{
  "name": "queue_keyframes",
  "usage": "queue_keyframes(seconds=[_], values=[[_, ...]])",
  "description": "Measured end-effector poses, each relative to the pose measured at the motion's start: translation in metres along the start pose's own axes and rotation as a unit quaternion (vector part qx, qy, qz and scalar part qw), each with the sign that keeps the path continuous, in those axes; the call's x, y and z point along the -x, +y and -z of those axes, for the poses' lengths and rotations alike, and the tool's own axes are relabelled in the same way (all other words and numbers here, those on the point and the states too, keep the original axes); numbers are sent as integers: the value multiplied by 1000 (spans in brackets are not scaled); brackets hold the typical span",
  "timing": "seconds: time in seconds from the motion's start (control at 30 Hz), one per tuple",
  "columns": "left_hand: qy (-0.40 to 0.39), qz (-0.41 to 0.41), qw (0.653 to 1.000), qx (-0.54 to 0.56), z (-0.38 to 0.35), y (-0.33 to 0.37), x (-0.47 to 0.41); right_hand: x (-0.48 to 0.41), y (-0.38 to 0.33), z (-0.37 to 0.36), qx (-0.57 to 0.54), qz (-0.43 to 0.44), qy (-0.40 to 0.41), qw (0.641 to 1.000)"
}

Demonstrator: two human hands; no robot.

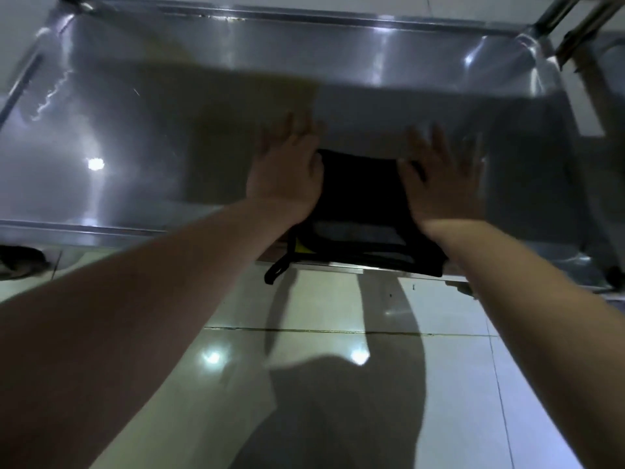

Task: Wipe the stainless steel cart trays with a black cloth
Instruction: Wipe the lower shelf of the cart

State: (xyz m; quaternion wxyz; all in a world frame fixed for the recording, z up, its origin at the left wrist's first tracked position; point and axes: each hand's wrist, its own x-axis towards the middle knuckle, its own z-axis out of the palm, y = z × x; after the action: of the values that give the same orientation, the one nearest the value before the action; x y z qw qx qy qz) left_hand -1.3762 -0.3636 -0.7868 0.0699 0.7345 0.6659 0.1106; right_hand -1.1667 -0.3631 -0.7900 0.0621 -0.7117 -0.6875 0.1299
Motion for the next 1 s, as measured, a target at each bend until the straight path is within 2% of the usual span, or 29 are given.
queue_keyframes(seconds=[0.07,0.13,0.2,0.27,0.33,0.4,0.57,0.7,1.0], values=[[6,-56,998,-12,-9,32,13,-1,13,-5,-82,-58,-11,995],[-25,-97,995,-10,-23,64,30,4,17,-11,-145,-56,-4,988],[-72,-80,994,-2,-35,80,42,8,17,-13,-219,-46,25,974],[-87,-65,994,-14,-40,77,43,9,17,-12,-250,-54,43,966],[-89,-61,993,-43,-40,65,35,7,18,-13,-205,-57,28,977],[-91,-41,993,-69,-37,46,20,6,19,-18,-67,-34,-23,997],[-109,36,990,-85,-14,-22,-36,10,11,-27,123,-5,-58,991],[-148,21,984,-92,-4,-34,-41,13,7,-23,128,-11,-55,990],[-144,4,986,-82,6,-58,79,5,-13,-20,142,-49,-84,985]])
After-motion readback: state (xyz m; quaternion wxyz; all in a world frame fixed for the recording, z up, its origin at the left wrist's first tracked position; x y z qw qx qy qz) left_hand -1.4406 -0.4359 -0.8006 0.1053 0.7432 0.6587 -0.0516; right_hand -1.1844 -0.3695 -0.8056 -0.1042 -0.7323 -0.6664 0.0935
